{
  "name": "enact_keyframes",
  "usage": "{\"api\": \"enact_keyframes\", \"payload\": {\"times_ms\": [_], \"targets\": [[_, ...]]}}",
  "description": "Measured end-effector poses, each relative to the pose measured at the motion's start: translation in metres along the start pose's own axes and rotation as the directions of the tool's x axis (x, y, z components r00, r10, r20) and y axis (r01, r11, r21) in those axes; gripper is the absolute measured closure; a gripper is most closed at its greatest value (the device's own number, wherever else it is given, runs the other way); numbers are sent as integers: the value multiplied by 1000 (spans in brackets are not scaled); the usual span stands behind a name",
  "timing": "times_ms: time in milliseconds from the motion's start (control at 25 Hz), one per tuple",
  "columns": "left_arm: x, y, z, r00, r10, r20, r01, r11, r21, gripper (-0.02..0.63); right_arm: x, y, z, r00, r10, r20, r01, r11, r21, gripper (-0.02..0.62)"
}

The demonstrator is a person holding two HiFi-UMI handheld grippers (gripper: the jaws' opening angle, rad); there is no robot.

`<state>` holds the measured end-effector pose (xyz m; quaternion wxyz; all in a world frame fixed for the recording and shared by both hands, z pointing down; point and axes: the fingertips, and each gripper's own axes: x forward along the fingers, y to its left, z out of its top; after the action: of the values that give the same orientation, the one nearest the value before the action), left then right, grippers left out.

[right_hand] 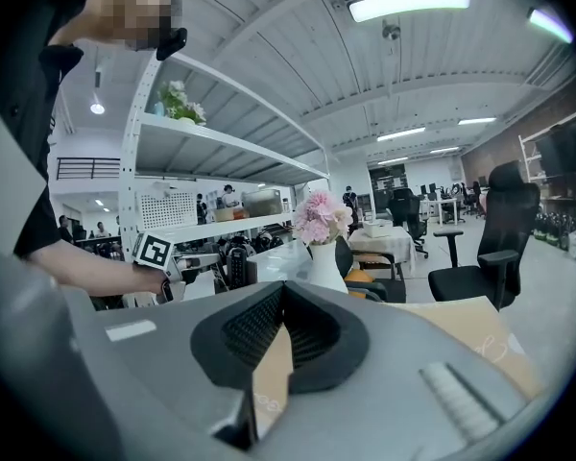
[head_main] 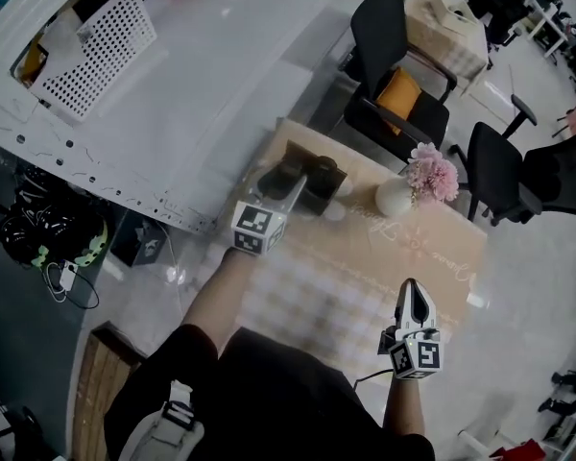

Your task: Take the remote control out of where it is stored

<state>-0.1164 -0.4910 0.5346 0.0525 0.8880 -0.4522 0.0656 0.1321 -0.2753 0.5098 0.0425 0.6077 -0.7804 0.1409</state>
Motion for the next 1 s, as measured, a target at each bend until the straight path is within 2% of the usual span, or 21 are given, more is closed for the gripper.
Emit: {"api": "enact_keyframes", "payload": {"times_ms": [120,240,440,600,720,840,1000], "targets": [[-18,-9,19,999,24,21,-24,999,26,411,-13,-4,3,1000,22,9,-22,1000,8,591],[-35,-20,35,999,35,36,-37,997,62,413,-22,-5,4,998,57,5,-57,998,-28,591],[-69,-34,41,998,59,8,-59,985,160,413,-32,7,13,991,131,23,-129,987,-93,591],[-92,-50,30,996,76,-50,-62,972,225,413,-43,14,19,982,185,34,-180,977,-116,591],[-107,-65,15,993,70,-99,-43,967,252,413,-53,16,17,978,206,27,-201,972,-118,591],[-118,-84,-9,985,34,-168,17,956,292,413,-57,19,16,973,227,25,-222,966,-134,591],[-132,-107,-49,955,3,-296,119,912,392,414,-62,28,16,966,258,28,-251,956,-151,591]]}}
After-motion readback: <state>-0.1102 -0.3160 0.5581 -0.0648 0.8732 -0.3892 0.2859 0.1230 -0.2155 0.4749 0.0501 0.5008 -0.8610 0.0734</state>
